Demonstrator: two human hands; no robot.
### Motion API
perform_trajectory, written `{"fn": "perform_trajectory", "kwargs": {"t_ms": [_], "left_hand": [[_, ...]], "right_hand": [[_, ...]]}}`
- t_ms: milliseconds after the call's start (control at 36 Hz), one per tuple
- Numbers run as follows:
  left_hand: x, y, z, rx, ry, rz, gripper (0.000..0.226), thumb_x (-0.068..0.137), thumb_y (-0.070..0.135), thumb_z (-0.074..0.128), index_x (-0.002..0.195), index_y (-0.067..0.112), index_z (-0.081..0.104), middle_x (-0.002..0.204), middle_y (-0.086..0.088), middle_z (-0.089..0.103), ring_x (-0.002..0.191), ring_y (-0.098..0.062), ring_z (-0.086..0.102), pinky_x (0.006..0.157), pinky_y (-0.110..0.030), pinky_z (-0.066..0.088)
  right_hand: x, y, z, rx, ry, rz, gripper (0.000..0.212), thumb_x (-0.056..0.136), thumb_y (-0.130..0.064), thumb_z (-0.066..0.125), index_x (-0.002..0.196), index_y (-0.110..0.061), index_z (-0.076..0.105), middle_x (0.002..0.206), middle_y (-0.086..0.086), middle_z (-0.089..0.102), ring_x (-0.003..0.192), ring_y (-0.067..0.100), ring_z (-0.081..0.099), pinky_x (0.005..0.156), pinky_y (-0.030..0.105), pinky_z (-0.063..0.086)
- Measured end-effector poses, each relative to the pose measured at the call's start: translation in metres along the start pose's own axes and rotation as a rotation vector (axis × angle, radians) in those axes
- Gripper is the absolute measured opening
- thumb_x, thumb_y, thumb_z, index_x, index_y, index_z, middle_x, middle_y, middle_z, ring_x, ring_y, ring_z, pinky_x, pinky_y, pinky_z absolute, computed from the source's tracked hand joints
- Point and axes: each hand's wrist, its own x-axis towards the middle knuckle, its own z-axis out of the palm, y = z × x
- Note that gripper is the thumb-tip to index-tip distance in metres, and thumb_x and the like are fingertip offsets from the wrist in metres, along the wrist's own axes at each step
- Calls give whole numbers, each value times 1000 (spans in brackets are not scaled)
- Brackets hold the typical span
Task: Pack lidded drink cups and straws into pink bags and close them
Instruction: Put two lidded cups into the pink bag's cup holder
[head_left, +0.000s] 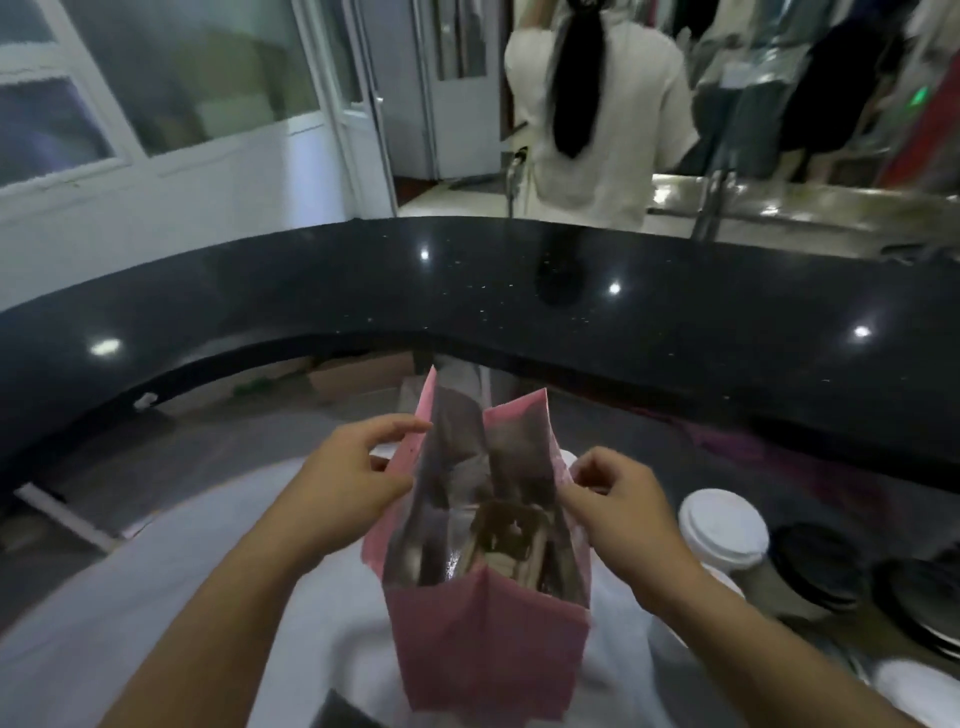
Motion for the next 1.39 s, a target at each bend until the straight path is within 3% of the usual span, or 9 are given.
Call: {"fn": "perform_trajectory", "kwargs": {"t_ms": [111,333,444,583,722,889,972,1139,1389], "left_hand": [[25,5,20,46,-81,42,50,93,4,61,121,44,65,124,14,60,90,3,60,54,-13,50],[60,-4,31,79,-348,93,57,91,13,68,126,54,51,126,10,58,91,-10,65,50,-16,54],[72,-8,26,47,-476,97,66,89,8,68,135,50,48,113,5,64,91,-18,71,66,-28,62],[82,-10,23,30,-546,168,69,89,13,70,141,49,42,132,3,53,115,-19,58,90,-42,60],[84,-14,25,54,-558,254,71,90,18,72,144,49,37,142,2,48,124,-20,53,94,-40,57],[93,-15,24,103,-517,260,70,90,25,72,146,46,35,140,3,50,91,-13,64,65,-28,61],[96,-14,22,198,-461,312,65,89,32,73,143,46,39,144,4,49,97,-14,65,78,-33,62],[95,-9,23,236,-366,401,62,89,25,72,141,45,44,148,4,43,120,-16,50,99,-40,53],[92,-10,32,112,-401,350,57,89,13,69,132,46,51,120,19,46,95,1,54,68,-13,52]], "right_hand": [[-1,10,-20,-11,98,27,18,86,-18,69,72,-13,60,69,5,63,70,26,64,61,44,56],[-11,20,-16,8,206,99,15,82,-12,70,74,-6,59,73,13,65,69,28,61,62,41,53],[-15,16,-11,31,201,151,15,78,-16,74,74,-12,60,72,2,64,70,19,61,66,42,58],[-16,6,-27,32,284,154,19,84,-37,76,81,-19,69,84,4,69,76,15,65,64,37,60],[-4,4,-64,-137,390,135,4,84,-20,77,85,-20,72,86,1,74,84,17,67,77,38,53],[17,22,-104,-572,257,278,47,80,-28,79,124,-26,64,123,-3,64,114,14,59,88,26,40],[29,31,-106,-723,123,352,69,78,-33,78,141,-30,50,141,-1,53,121,19,55,94,30,43],[53,51,-94,-862,-51,494,89,76,-41,78,153,-30,34,154,6,40,133,30,48,102,36,45],[66,74,-82,-1194,-162,521,99,71,-43,79,153,-41,23,151,4,40,131,35,46,105,51,28]]}}
